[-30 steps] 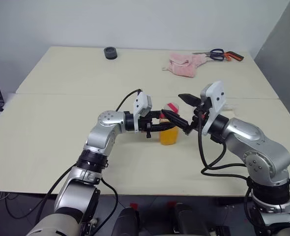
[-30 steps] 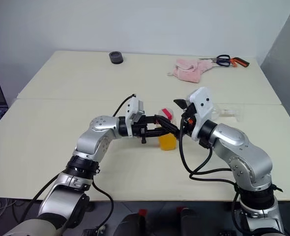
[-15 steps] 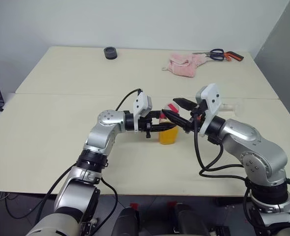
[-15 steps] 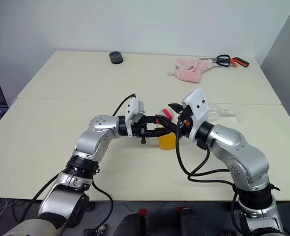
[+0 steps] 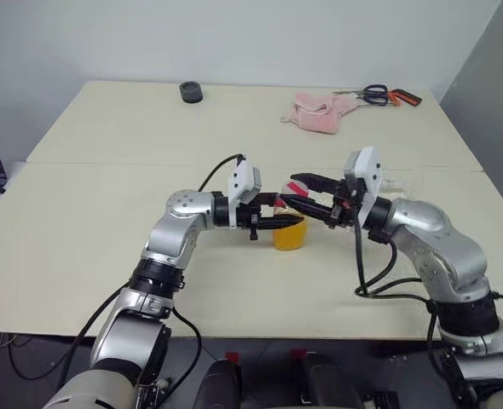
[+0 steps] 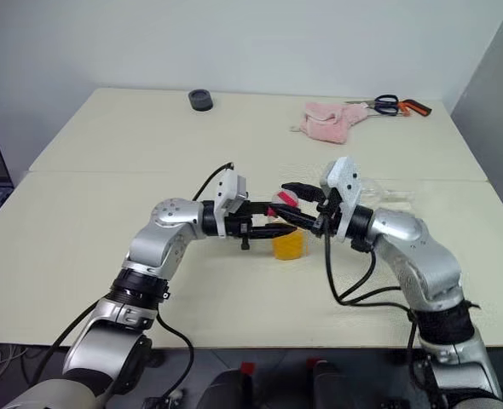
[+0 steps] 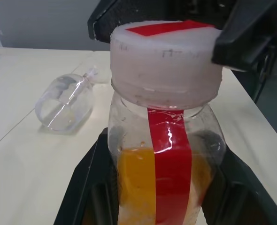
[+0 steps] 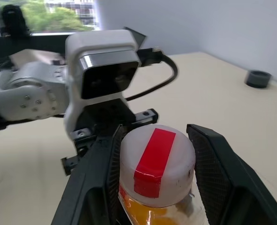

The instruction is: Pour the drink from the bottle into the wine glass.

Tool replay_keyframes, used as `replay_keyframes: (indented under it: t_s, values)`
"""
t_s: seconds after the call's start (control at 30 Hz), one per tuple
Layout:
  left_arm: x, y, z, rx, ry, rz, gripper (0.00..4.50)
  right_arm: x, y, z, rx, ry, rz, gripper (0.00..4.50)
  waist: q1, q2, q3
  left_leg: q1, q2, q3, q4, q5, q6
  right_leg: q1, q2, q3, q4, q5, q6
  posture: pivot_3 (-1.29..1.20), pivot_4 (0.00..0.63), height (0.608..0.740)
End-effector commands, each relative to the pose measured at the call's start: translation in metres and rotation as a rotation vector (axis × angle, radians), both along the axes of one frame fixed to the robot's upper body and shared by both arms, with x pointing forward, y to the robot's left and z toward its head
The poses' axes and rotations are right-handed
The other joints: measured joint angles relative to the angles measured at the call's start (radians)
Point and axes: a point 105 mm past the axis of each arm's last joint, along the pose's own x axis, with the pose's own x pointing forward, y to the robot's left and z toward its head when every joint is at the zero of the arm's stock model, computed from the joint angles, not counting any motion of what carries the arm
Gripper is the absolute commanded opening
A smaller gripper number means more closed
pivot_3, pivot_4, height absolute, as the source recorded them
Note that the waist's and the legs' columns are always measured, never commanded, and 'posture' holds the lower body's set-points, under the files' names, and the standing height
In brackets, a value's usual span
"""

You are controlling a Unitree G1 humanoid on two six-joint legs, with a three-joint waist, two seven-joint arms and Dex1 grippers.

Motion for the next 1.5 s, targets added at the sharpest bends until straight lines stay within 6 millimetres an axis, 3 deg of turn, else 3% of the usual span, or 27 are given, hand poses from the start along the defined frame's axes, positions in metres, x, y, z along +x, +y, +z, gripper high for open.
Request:
replay_keyframes:
  t_s: [0.03, 0.2, 0.33, 0.47, 0.6, 0.67, 0.8, 0.97, 1.33, 1.43, 1.5]
  values:
    - [0.000, -0.006, 0.027, -0.042, -0.095, -0.019, 1.74, 0.003, 0.002, -0.001, -0.060, -0.054, 0.079, 1.84, 0.000, 0.000, 0.000, 0.000, 0.000, 0.000, 0.000, 0.000, 0.000, 0.000, 0.000, 0.000, 0.000, 0.000, 0.000, 0.00, 0.150, 0.740]
    - [0.004, -0.003, 0.030, -0.058, -0.111, 0.015, 1.74, 0.003, -0.008, 0.005, -0.013, -0.014, 0.034, 1.84, 0.002, 0.000, 0.000, -0.001, 0.000, 0.000, 0.000, 0.000, 0.000, 0.000, -0.001, 0.000, 0.000, 0.000, 0.000, 0.00, 0.150, 0.740]
    - [0.005, -0.002, 0.031, -0.065, -0.113, 0.031, 1.74, 0.000, -0.020, 0.018, 0.075, -0.034, -0.096, 3.19, 0.004, 0.000, 0.000, -0.002, 0.000, -0.001, 0.001, 0.000, 0.000, 0.000, -0.002, 0.000, 0.000, 0.000, 0.000, 0.00, 0.150, 0.740]
    - [0.006, -0.001, 0.030, -0.068, -0.107, 0.040, 1.74, -0.017, -0.022, 0.033, 0.179, -0.029, -0.183, 4.50, 0.004, 0.000, 0.000, -0.002, 0.000, -0.001, 0.001, 0.000, 0.000, 0.000, -0.002, 0.000, 0.001, 0.000, 0.000, 0.00, 0.150, 0.740]
    - [0.009, -0.003, 0.030, -0.072, -0.098, 0.047, 1.74, -0.033, -0.009, 0.024, 0.159, -0.027, -0.305, 4.50, 0.003, 0.000, 0.000, -0.001, 0.000, -0.001, 0.000, 0.000, 0.000, 0.000, -0.001, 0.000, 0.001, 0.000, 0.000, 0.00, 0.150, 0.740]
    - [0.011, -0.005, 0.029, -0.069, -0.093, 0.043, 1.74, -0.030, -0.005, 0.021, 0.156, -0.050, -0.419, 4.50, 0.000, 0.000, 0.000, -0.001, 0.000, -0.001, 0.000, 0.000, 0.000, 0.000, -0.001, 0.000, 0.001, 0.000, 0.000, 0.00, 0.150, 0.740]
    - [0.013, -0.006, 0.030, -0.064, -0.084, 0.031, 1.74, -0.029, 0.004, 0.015, 0.167, -0.047, -0.486, 4.50, 0.002, 0.000, 0.000, -0.001, 0.000, -0.001, 0.001, 0.000, 0.000, 0.000, -0.001, 0.000, 0.002, 0.000, 0.000, 0.00, 0.150, 0.740]
    - [0.015, -0.008, 0.030, -0.058, -0.083, 0.023, 1.74, -0.018, 0.000, 0.014, 0.202, -0.061, -0.634, 4.50, 0.001, 0.000, 0.000, -0.001, 0.000, 0.000, 0.001, 0.000, 0.000, -0.001, -0.001, 0.000, 0.001, 0.000, 0.000, 0.00, 0.150, 0.740]
    - [0.016, -0.007, 0.029, -0.050, -0.085, 0.022, 1.74, -0.014, 0.014, 0.015, 0.247, -0.047, -0.638, 4.50, 0.001, 0.000, 0.000, -0.001, 0.000, 0.000, 0.001, 0.000, 0.000, -0.001, 0.000, 0.000, 0.001, 0.000, 0.000, 0.00, 0.150, 0.740]
    - [0.016, -0.006, 0.029, -0.048, -0.086, 0.023, 1.74, -0.014, 0.016, 0.015, 0.255, -0.047, -0.629, 3.90, 0.001, 0.000, 0.000, -0.001, 0.000, 0.000, 0.001, 0.000, 0.000, -0.001, 0.000, 0.000, 0.001, 0.000, 0.000, 0.00, 0.150, 0.740]
    - [0.016, -0.006, 0.029, -0.046, -0.086, 0.023, 1.74, -0.014, 0.017, 0.016, 0.255, -0.056, -0.625, 3.27, 0.001, 0.000, 0.000, -0.001, 0.000, 0.000, 0.001, 0.000, 0.000, -0.001, -0.001, 0.000, 0.001, 0.000, 0.000, 0.00, 0.150, 0.740]
